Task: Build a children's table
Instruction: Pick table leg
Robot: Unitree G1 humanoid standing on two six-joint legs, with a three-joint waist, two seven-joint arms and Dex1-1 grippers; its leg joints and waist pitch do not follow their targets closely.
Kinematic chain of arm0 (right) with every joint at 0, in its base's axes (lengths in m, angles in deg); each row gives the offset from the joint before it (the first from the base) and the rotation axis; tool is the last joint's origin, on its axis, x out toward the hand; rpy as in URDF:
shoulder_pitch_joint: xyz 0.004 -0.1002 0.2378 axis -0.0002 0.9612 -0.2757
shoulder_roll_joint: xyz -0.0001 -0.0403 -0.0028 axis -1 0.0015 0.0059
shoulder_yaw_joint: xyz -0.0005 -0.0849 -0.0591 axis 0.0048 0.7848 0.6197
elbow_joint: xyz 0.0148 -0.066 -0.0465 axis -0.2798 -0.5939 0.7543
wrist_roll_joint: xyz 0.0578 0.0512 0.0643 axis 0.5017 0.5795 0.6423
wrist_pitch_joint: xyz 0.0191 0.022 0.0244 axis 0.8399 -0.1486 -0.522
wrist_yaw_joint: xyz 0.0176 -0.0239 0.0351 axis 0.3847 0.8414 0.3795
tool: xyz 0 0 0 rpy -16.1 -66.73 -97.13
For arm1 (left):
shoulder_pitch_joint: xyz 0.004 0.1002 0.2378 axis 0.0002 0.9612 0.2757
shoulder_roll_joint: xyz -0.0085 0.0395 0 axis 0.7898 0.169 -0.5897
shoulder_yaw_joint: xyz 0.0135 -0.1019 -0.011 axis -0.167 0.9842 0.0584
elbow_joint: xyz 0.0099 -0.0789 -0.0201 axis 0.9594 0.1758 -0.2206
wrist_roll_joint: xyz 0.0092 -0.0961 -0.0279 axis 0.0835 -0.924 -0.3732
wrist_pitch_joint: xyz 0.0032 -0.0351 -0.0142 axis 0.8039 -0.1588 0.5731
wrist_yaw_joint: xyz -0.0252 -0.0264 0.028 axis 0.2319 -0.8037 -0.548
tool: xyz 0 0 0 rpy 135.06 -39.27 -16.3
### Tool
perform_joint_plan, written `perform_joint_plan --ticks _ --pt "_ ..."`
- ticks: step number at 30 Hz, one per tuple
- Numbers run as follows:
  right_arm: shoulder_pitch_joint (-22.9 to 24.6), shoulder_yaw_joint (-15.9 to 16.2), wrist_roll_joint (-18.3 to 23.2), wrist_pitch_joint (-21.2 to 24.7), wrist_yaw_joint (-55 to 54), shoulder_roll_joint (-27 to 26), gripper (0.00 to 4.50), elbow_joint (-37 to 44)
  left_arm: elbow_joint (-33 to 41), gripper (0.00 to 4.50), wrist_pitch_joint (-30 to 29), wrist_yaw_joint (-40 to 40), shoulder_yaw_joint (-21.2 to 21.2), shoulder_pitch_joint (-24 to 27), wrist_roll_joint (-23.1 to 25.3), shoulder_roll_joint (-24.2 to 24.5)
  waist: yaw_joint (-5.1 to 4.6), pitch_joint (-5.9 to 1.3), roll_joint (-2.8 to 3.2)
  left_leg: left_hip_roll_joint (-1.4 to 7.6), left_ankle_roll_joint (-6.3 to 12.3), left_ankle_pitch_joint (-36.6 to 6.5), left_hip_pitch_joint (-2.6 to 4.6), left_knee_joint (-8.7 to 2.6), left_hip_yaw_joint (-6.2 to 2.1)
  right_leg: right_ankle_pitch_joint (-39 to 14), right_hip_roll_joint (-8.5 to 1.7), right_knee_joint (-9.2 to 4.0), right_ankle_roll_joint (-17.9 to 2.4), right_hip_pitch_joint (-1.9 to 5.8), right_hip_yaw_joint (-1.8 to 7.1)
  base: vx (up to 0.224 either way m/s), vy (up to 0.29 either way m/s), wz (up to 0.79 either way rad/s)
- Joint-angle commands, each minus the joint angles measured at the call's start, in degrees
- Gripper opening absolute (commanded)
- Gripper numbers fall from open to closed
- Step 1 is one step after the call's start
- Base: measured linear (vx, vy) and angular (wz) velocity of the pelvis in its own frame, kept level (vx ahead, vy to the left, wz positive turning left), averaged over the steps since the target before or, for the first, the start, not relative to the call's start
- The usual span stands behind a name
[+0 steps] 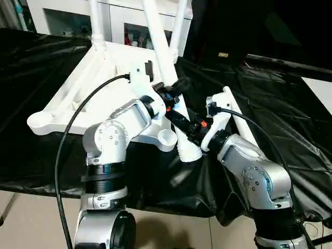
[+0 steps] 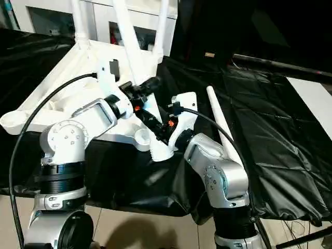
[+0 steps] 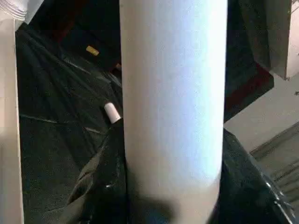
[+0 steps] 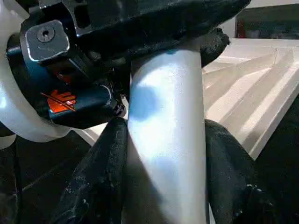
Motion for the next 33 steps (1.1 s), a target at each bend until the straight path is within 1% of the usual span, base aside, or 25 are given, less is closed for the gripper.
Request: perform_joint_plan --ticks 1,2,3,5,6,8,10,12,13,14,15,16,17,18,19,20,21,22,23,24,26,27,30,32,33 --pt "-0.85 0.30 -0.61 -0.99 0.44 0.66 1.82 -0.71 1.28 1.95 -0.82 0.32 -0.62 -1.19 -0.54 -0.09 0.10 -4.04 0.54 0.58 -1.63 -6.61 0.39 -4.41 0.49 -12.97 -3.82 -3.90 -3.35 3.99 2.35 0.000 0.000 0.00" --pt "-1.04 0.47 -0.81 -1.19 0.47 0.65 1.82 -1.04 1.59 1.90 -1.01 0.17 -0.65 -1.06 -0.68 0.08 0.09 -4.06 0.21 0.60 -1.55 -6.50 0.42 -4.37 0.53 -12.95 -3.78 -3.93 -3.27 3.96 2.33 0.000 0.000 0.00" --pt "-1.41 0.75 -1.05 -1.42 0.63 0.66 1.82 -1.63 2.08 1.90 -1.38 -0.28 -0.82 -0.87 -0.94 0.42 0.12 -4.06 0.35 0.59 -1.58 -6.51 0.43 -4.41 0.49 -13.30 -3.84 -3.84 -3.25 3.95 2.32 0.000 0.000 0.00" --pt "-1.66 0.89 -1.13 -1.62 0.73 0.76 1.82 -2.03 2.04 1.88 -1.17 -0.22 -0.92 -0.92 -0.83 0.56 0.08 -4.02 0.10 0.62 -1.46 -6.22 0.45 -4.39 0.55 -13.04 -3.78 -3.89 -3.16 3.89 2.33 0.000 0.000 0.00" --pt "-1.94 1.04 -1.17 -1.87 0.85 0.91 1.82 -2.49 1.90 1.88 -0.93 -0.19 -1.04 -0.95 -0.86 0.75 0.08 -4.04 0.21 0.64 -1.57 -6.05 0.43 -4.42 0.48 -12.75 -3.82 -3.76 -3.24 3.93 2.32 0.000 0.000 0.00" --pt "-2.03 1.08 -1.23 -1.99 0.98 1.04 1.82 -2.70 1.86 1.88 -0.83 -0.27 -1.14 -0.85 -1.04 0.83 0.09 -4.09 0.09 0.61 -1.61 -5.73 0.51 -4.34 0.55 -12.11 -3.80 -3.73 -3.29 3.90 2.35 0.000 0.000 0.00" --pt "-2.04 1.14 -1.44 -2.09 1.08 1.16 1.82 -2.77 1.93 1.88 -0.76 -0.54 -1.27 -0.73 -1.34 0.93 0.25 -4.14 0.31 0.61 -1.73 -4.98 0.53 -4.31 0.54 -10.78 -3.78 -3.54 -3.45 4.00 2.38 0.000 0.000 0.00" --pt "-2.07 1.30 -1.64 -2.42 1.26 1.36 1.82 -2.89 1.87 1.88 -0.82 -0.86 -1.28 -0.75 -1.71 1.03 0.27 -4.14 0.21 0.59 -1.81 -4.81 0.54 -4.30 0.56 -9.89 -3.70 -3.48 -3.65 4.01 2.38 0.000 0.000 0.00" --pt "-2.06 1.47 -1.83 -2.80 1.40 1.51 1.82 -2.92 1.84 1.88 -0.87 -1.59 -1.40 -0.79 -2.06 1.23 0.34 -4.17 0.54 0.57 -1.98 -4.91 0.55 -4.31 0.53 -9.60 -3.74 -3.43 -3.83 4.04 2.39 0.000 0.000 0.00" --pt "-2.06 1.47 -1.83 -2.80 1.40 1.51 1.82 -2.92 1.84 1.88 -0.87 -1.59 -1.40 -0.79 -2.06 1.23 0.33 -4.16 0.40 0.55 -2.01 -5.06 0.55 -4.29 0.57 -9.67 -3.72 -3.52 -3.80 4.03 2.39 0.000 0.000 0.00" --pt "-2.10 1.75 -2.31 -3.58 1.48 1.73 1.82 -2.97 1.83 1.88 -1.06 -2.02 -1.43 -0.88 -2.36 1.44 0.38 -4.15 0.56 0.54 -2.06 -5.32 0.59 -4.32 0.57 -9.76 -3.71 -3.45 -3.93 4.04 2.41 0.000 0.000 0.00" --pt "-2.05 1.38 -1.40 -3.70 2.14 1.51 2.38 -2.84 1.80 1.88 -1.66 -3.33 -1.80 -1.04 -2.78 2.25 0.37 -4.15 0.43 0.50 -2.04 -5.43 0.59 -4.31 0.60 -10.13 -3.68 -3.51 -3.79 4.05 2.40 0.000 0.000 0.00" --pt "-1.95 0.82 -0.06 -3.25 3.05 1.56 2.52 -2.20 1.78 1.87 -2.43 -5.22 -2.64 -1.21 -3.04 3.52 0.42 -4.15 0.86 0.51 -2.08 -5.63 0.66 -4.36 0.54 -10.33 -3.73 -3.47 -3.81 4.02 2.41 0.000 0.000 0.00" --pt "-1.70 -0.02 2.37 -1.35 4.47 2.05 2.52 -0.95 1.99 1.87 -3.50 -9.03 -4.69 -1.15 -3.25 6.09 0.41 -4.16 1.00 0.51 -2.14 -5.95 0.77 -4.37 0.52 -10.46 -3.65 -3.46 -3.80 3.94 2.39 0.000 0.000 0.00" --pt "-1.58 -0.28 3.26 -0.30 4.98 2.42 2.52 -0.39 2.15 1.87 -3.86 -10.80 -5.72 -1.01 -3.26 7.25 0.33 -4.18 0.85 0.53 -2.12 -6.09 0.79 -4.40 0.53 -10.34 -3.54 -3.39 -3.89 3.97 2.38 0.000 0.000 0.00" --pt "-1.11 -0.05 4.24 1.41 6.66 4.03 2.52 0.73 2.53 1.86 -4.19 -13.77 -7.30 -0.73 -3.29 9.25 0.49 -4.20 1.20 0.49 -2.25 -6.16 0.92 -4.44 0.42 -10.13 -3.46 -3.39 -3.74 4.01 2.33 0.000 0.000 0.00" --pt "-0.79 0.14 4.84 2.53 7.87 5.20 2.52 1.50 2.77 1.86 -4.38 -15.74 -8.35 -0.56 -3.30 10.57 0.41 -4.23 1.06 0.60 -2.21 -5.94 1.00 -4.45 0.49 -9.44 -3.44 -3.30 -3.92 4.03 2.38 0.000 0.000 0.00" --pt "-0.35 0.51 5.21 3.47 9.23 6.68 2.52 2.26 2.83 1.86 -4.55 -17.18 -8.98 -0.51 -3.44 11.62 0.51 -4.20 1.13 0.59 -2.29 -5.46 0.96 -4.39 0.45 -8.70 -3.45 -3.17 -4.04 4.06 2.38 0.000 0.000 0.00" --pt "-0.06 0.75 5.42 4.03 10.07 7.62 2.51 2.72 2.84 1.86 -4.66 -18.01 -9.34 -0.49 -3.55 12.25 0.70 -4.17 1.12 0.60 -2.25 -5.33 0.93 -4.39 0.56 -7.76 -3.50 -3.16 -4.71 4.14 2.41 0.000 0.000 0.00" --pt "0.45 0.60 5.55 4.92 10.93 9.15 2.59 3.01 3.09 1.86 -4.79 -20.33 -10.18 -0.45 -3.95 13.85 0.67 -4.15 1.07 0.56 -2.24 -5.49 0.80 -4.41 0.60 -8.08 -3.57 -3.22 -4.79 4.26 2.42 0.000 0.000 0.00" --pt "1.22 0.06 6.21 6.92 12.30 11.59 2.64 3.47 3.79 1.85 -5.76 -24.17 -11.23 -0.40 -5.31 16.28 0.80 -4.16 1.07 0.55 -2.35 -5.87 1.05 -4.41 0.61 -9.65 -3.57 -3.30 -4.69 4.19 2.43 0.000 0.000 0.00" --pt "1.71 -0.48 7.10 9.14 13.39 13.44 2.68 3.93 4.95 1.85 -6.86 -27.61 -12.23 -0.24 -6.84 18.13 0.78 -4.12 0.97 0.55 -2.60 -5.82 0.82 -4.42 0.57 -9.88 -3.64 -3.20 -5.18 4.30 2.42 0.000 0.000 0.00" --pt "2.07 -0.95 8.93 11.76 14.28 15.26 2.68 4.49 5.92 1.85 -7.99 -30.77 -12.94 -0.26 -8.96 19.56 0.80 -4.06 0.98 0.60 -2.77 -6.71 0.79 -4.39 0.60 -11.84 -3.77 -3.32 -5.60 4.26 2.40 0.000 0.000 0.00" --pt "2.27 -0.76 9.66 12.45 14.98 16.20 2.68 4.98 5.77 1.85 -7.72 -31.95 -13.33 -0.45 -9.08 19.98 0.75 -3.96 0.90 0.59 -2.96 -7.83 0.71 -4.47 0.60 -14.91 -3.85 -3.74 -5.04 4.16 2.35 0.000 0.000 0.00" --pt "2.54 -0.45 10.27 13.26 15.75 17.00 2.68 5.43 5.46 1.85 -7.92 -32.25 -12.72 -0.78 -9.72 19.60 0.75 -3.97 1.07 0.64 -2.98 -8.40 0.84 -4.39 0.61 -16.37 -3.91 -3.88 -4.70 4.02 2.39 0.000 0.000 0.00"
